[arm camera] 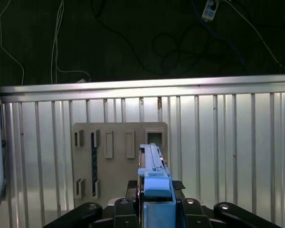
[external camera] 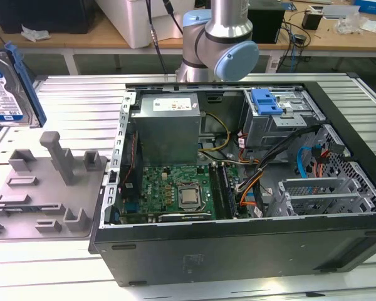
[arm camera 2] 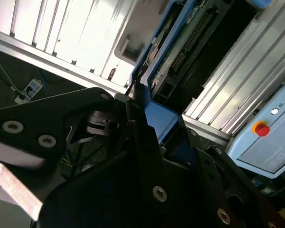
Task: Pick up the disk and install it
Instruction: 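Pick up the disk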
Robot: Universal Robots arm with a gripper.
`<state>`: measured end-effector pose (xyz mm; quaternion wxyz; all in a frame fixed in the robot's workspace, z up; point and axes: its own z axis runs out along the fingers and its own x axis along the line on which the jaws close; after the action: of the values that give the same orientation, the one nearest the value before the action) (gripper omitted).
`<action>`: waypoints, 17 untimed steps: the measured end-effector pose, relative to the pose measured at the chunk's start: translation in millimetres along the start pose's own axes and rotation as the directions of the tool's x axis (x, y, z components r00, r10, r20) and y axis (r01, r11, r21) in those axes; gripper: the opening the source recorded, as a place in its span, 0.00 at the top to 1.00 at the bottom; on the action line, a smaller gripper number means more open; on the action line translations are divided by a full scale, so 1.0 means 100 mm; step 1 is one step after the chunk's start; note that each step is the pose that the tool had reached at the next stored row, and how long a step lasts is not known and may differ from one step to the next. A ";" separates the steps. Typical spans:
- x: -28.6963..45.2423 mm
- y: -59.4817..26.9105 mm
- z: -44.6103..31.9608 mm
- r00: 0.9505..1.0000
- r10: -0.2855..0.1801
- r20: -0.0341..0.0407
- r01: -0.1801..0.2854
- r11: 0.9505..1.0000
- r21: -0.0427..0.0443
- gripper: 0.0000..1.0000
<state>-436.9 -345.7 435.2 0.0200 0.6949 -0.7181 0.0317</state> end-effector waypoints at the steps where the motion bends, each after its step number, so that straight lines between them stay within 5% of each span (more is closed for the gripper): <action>1: 0.002 0.000 -0.022 1.000 0.000 -0.003 0.000 1.000 0.000 0.63; 4: 0.009 -0.002 -0.122 1.000 0.000 -0.014 0.000 1.000 0.000 0.63; 12: 0.022 -0.005 -0.302 1.000 0.000 -0.026 0.000 1.000 0.001 0.63; 17: 0.023 -0.006 -0.312 1.000 0.000 -0.027 0.000 1.000 0.001 0.63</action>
<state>-436.9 -345.7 466.5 0.0294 0.6946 -0.7176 0.0414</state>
